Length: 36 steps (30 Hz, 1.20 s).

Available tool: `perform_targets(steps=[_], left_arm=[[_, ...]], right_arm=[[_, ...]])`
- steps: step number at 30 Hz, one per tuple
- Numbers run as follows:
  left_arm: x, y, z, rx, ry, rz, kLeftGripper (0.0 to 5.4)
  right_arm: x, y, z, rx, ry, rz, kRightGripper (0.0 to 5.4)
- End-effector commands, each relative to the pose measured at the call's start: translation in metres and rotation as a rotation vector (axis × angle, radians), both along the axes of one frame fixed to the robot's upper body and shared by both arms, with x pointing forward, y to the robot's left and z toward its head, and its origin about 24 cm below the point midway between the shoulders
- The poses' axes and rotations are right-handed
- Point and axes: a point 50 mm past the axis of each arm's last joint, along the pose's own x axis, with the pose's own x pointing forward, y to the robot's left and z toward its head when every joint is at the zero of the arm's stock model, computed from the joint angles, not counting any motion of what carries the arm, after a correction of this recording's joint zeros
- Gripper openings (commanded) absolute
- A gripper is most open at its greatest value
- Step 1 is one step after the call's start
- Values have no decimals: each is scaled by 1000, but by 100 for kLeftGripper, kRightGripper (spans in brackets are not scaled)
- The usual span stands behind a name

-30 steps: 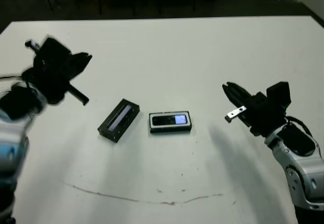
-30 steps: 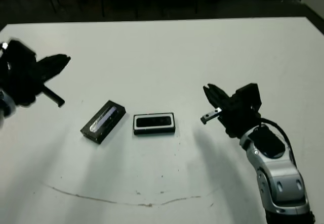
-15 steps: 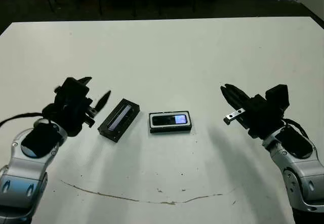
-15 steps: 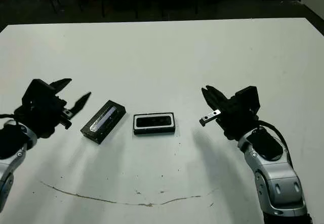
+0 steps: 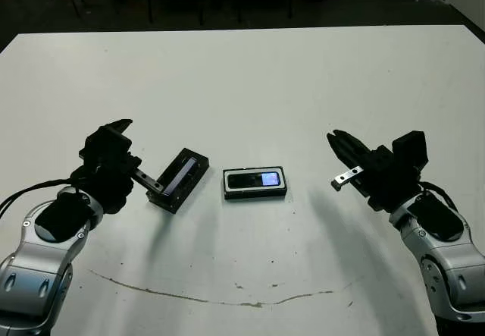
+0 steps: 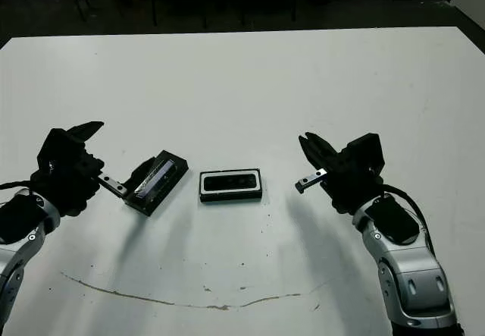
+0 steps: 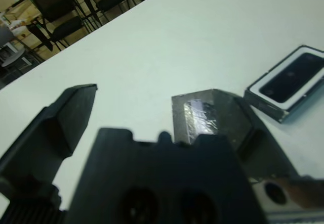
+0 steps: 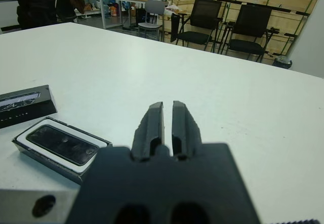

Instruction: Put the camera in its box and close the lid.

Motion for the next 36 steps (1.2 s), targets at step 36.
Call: perform_targets(steps=[36], left_arm=[[-14,2,-66,-22,332,2,539]], right_arm=[[-2,-3,-9,-16,27,-8,0]])
